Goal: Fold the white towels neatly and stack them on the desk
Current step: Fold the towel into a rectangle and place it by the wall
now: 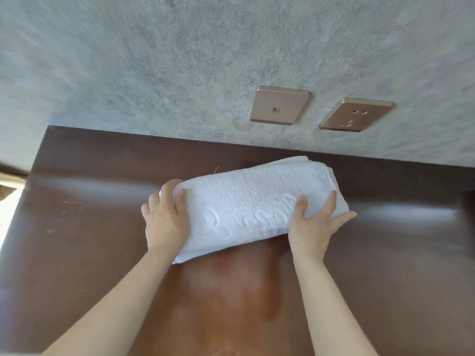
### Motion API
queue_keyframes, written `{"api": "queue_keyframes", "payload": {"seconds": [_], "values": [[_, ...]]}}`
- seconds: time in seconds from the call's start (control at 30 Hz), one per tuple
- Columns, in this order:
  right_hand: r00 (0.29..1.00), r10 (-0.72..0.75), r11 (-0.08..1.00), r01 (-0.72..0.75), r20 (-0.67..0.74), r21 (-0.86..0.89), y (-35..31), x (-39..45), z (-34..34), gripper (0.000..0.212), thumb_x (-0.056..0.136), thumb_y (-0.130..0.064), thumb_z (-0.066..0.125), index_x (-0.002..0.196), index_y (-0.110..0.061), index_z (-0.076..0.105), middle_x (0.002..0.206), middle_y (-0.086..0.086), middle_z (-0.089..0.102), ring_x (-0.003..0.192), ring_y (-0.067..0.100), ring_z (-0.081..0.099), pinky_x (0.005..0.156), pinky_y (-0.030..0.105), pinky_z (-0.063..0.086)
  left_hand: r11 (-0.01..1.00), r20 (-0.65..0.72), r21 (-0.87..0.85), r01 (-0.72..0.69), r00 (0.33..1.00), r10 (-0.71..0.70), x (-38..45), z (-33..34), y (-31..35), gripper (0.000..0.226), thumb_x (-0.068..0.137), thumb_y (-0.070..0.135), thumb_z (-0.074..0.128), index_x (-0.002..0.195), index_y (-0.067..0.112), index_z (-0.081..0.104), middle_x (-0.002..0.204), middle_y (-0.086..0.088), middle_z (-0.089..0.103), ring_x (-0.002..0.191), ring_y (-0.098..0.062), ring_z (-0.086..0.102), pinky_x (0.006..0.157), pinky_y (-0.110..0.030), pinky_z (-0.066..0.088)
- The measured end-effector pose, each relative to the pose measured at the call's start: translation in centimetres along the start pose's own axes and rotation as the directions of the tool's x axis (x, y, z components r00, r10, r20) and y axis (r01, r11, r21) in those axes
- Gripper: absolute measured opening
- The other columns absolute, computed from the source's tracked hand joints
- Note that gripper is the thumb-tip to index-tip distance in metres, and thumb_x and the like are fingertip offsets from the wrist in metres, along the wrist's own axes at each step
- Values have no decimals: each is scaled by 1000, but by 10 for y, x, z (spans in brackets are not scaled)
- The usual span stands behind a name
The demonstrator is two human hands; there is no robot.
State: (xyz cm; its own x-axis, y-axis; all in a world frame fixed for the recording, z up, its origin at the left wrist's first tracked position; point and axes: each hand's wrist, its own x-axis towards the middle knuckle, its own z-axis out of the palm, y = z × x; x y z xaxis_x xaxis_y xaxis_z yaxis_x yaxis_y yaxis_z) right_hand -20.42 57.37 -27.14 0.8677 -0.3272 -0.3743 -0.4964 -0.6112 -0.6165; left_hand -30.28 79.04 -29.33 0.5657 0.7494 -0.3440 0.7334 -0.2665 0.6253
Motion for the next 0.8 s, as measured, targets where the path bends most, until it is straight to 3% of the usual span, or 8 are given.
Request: {"api": "queue_keyframes", "payload": {"seconds": [0.07,0.13,0.27,0.37,0.47,0.6,0.7,0.8], "values": [[997,31,998,-35,68,55,-10,-19,9,81,98,-52,52,160,-36,2,162,7,-32,150,32,23,114,41,35,997,-32,-50,62,997,-64,-17,0,-10,34,104,45,34,136,41,46,132,-4,48,123,-27,32,86,-40,31],[991,17,997,-26,136,69,-17,-37,21,87,97,-53,55,160,-37,-2,161,7,-34,148,30,28,110,37,37,988,-69,-107,108,991,-115,-37,0,-22,35,104,43,35,137,37,46,134,-6,47,123,-26,32,89,-37,28],[964,-129,992,122,233,45,-23,-67,47,93,93,-57,58,159,-39,-5,160,8,-36,154,30,9,121,43,28,978,-115,-177,110,985,-132,-73,-5,-51,39,99,47,40,129,27,54,124,-9,56,118,-32,44,92,-21,20],[943,-221,975,218,250,40,-20,-88,58,96,92,-54,62,159,-38,-5,164,7,-27,155,26,0,124,41,18,961,-68,-257,99,990,-120,-94,-16,-74,29,96,50,55,119,33,53,116,0,58,113,-26,50,95,-35,38],[933,-291,957,287,214,47,-11,-104,65,103,89,-56,65,159,-35,-7,168,4,-14,155,24,4,124,43,18,954,13,-282,106,994,-107,-109,-29,-89,31,90,53,64,112,36,51,113,13,58,108,-14,58,85,-37,50],[926,-317,948,317,204,30,-2,-120,71,110,87,-60,65,160,-18,-7,169,1,5,154,18,13,123,40,23,965,69,-229,128,991,-115,-124,-38,-96,30,86,59,65,99,39,47,105,15,60,94,-3,61,68,-24,43],[892,-372,922,388,258,-14,-3,-122,71,106,86,-61,65,161,-20,1,168,-4,12,153,15,19,120,40,30,969,102,-200,143,987,-125,-136,-42,-100,35,85,61,64,92,34,44,94,12,62,83,-3,62,62,-24,41],[810,-442,875,484,385,-16,-10,-118,71,99,85,-59,68,160,-27,12,165,-13,21,149,10,27,115,35,33,982,162,-156,110,983,-84,-148,-43,-106,42,86,58,65,84,25,39,76,8,56,64,-7,55,54,-21,38]]}}
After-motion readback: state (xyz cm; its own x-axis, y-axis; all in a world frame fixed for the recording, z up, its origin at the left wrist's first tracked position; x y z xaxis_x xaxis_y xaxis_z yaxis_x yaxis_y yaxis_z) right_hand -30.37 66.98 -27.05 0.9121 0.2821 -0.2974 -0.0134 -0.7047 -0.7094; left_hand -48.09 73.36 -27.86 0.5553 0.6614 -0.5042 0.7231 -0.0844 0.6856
